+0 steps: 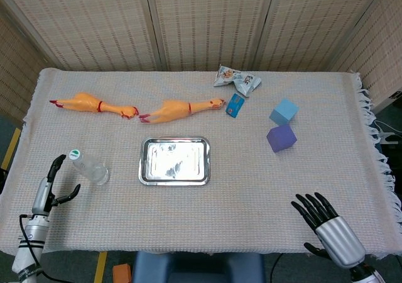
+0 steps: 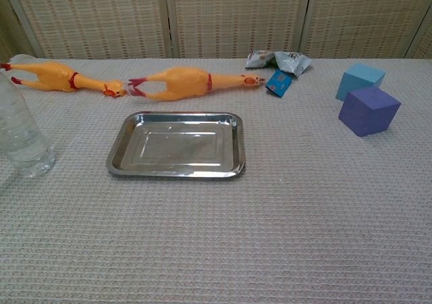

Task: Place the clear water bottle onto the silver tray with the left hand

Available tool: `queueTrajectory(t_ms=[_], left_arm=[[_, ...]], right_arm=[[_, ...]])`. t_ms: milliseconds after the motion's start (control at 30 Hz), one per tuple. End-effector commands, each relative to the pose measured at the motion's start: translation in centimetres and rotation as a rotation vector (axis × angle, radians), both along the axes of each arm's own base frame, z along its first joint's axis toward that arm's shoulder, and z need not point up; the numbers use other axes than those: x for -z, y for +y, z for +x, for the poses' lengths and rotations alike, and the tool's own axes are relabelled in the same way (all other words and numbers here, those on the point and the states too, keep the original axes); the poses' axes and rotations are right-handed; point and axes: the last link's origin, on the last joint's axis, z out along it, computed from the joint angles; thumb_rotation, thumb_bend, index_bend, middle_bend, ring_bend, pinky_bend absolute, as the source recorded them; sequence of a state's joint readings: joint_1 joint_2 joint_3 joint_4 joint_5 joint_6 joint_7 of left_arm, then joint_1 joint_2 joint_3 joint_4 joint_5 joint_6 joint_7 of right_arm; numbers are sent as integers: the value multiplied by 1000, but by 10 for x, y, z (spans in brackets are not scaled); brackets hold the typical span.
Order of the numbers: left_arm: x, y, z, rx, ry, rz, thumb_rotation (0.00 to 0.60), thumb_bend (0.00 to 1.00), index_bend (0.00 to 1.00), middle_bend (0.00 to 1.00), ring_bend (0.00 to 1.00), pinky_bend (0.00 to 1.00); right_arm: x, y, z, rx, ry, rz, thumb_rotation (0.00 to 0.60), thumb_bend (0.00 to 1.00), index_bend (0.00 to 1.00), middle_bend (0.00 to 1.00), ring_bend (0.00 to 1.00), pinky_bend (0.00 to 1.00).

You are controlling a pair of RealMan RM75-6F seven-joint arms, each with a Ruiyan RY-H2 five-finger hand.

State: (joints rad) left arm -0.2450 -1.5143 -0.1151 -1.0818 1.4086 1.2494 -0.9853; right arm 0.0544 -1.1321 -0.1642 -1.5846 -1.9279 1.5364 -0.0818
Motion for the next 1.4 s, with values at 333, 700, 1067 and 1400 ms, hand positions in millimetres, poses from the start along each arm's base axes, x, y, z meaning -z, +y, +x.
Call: queueTrajectory(t_ms=[333,700,1067,1400], left_arm=[[16,22,9,-11,-20,-49,600,316,0,0,0,9],[30,37,27,15,-67,-104,600,321,0,0,0,9],[30,38,24,-15,-43,-71,600,527,298,366,200,338],[29,37,27,-17,-48,-61,600,673,520,608,411,550]], right_arm=[[0,0,0,6,2,7,600,7,0,0,0,0],[-1,-1,-1,12,4,10,600,7,0,0,0,0],[0,-1,-1,13,5,14,600,6,0,0,0,0],[1,-1,-1,17,11,17,600,7,0,0,0,0]])
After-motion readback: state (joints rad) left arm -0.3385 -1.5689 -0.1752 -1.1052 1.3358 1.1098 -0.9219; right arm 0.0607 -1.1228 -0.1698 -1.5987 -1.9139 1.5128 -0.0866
